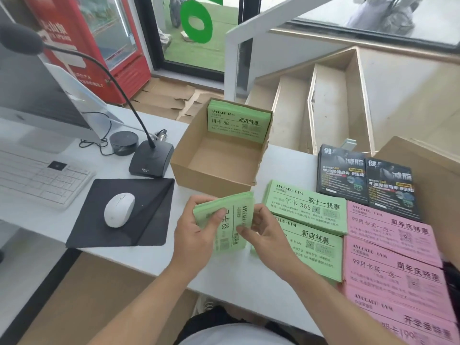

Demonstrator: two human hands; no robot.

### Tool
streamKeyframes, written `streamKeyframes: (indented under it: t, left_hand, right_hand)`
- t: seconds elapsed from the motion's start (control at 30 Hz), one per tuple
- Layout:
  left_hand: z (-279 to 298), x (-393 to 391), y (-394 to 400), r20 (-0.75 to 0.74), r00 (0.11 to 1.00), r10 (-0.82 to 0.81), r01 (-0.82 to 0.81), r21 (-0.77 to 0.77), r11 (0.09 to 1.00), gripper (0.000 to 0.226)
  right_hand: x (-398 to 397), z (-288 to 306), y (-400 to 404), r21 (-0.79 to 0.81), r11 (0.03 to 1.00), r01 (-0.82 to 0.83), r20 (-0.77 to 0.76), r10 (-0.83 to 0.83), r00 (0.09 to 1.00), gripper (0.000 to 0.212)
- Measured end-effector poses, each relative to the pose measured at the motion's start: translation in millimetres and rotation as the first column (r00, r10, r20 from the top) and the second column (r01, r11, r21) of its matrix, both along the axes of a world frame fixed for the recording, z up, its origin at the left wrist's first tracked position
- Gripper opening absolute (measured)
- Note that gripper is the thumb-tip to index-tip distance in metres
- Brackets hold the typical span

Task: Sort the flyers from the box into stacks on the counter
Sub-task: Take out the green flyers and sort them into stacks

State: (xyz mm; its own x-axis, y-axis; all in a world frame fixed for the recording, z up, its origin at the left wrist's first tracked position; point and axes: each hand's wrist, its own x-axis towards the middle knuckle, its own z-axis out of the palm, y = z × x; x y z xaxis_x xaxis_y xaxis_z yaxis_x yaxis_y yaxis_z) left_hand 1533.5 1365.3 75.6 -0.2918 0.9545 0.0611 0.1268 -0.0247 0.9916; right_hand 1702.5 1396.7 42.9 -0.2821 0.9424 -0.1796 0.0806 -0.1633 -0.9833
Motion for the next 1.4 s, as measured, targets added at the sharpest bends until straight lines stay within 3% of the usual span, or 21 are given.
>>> streamKeyframes:
  t: [0.13,0.23,0.4,0.57,0.77,0.87,1.0,1.07,1.2,1.4]
  left_hand:
    - [17.1,-10.5,-1.7,0.143,0.980,0.137,-0.140,0.012,0.990,0.017]
    - [19.5,-9.7,0.7,0.264,0.944,0.200,-0.201,-0.025,0.979,0.024]
    - [-21.8,8.9,8.5,0.065,0.990,0.128,-0.117,-0.160,0.980,0.020]
    - [-63.8,49.4,12.7,-0.020,0.988,-0.154,0.138,-0.345,0.928,0.032]
    - [-76.9,71.8,29.4,-0.134,0.939,-0.316,0.229,-0.439,0.869,0.033]
    - [-80.9,67.4,31.6,-0.190,0.920,-0.343,0.219,-0.476,0.852,0.034]
    - [-83.0,61.7,29.8,-0.245,0.900,-0.360,0.199,-0.503,0.841,0.050]
    - [-83.1,64.2,28.5,-0.198,0.907,-0.371,0.227,-0.512,0.828,0.061]
    - [-79.5,78.6,24.3,0.004,0.922,-0.387,0.329,-0.537,0.777,0.077]
    - [-77.7,89.3,31.3,0.087,0.910,-0.406,0.382,-0.563,0.733,0.082]
  right_hand:
    - [9.0,-14.3,-15.8,-0.100,0.989,-0.111,0.099,0.121,0.988,0.017]
    - [25.2,-17.8,-33.3,-0.107,0.994,-0.031,0.077,0.039,0.996,0.024]
    - [85.3,-3.0,-43.2,-0.138,0.911,0.388,0.086,-0.379,0.921,0.042]
    - [139.0,-0.1,-36.9,-0.025,0.848,0.529,0.335,-0.491,0.804,0.047]
    - [153.1,-21.6,-21.0,0.120,0.871,0.477,0.623,-0.440,0.647,0.056]
    - [152.6,-34.2,-22.5,0.187,0.874,0.449,0.700,-0.439,0.563,0.058]
    - [154.5,-40.9,-31.4,0.413,0.846,0.336,0.760,-0.524,0.385,0.059]
    - [151.6,-38.1,-38.3,0.387,0.886,0.254,0.793,-0.461,0.399,0.060]
    - [140.5,-39.6,-55.0,0.127,0.992,0.013,0.904,-0.121,0.410,0.077]
    - [140.4,-46.3,-58.3,0.161,0.986,0.050,0.888,-0.167,0.429,0.063]
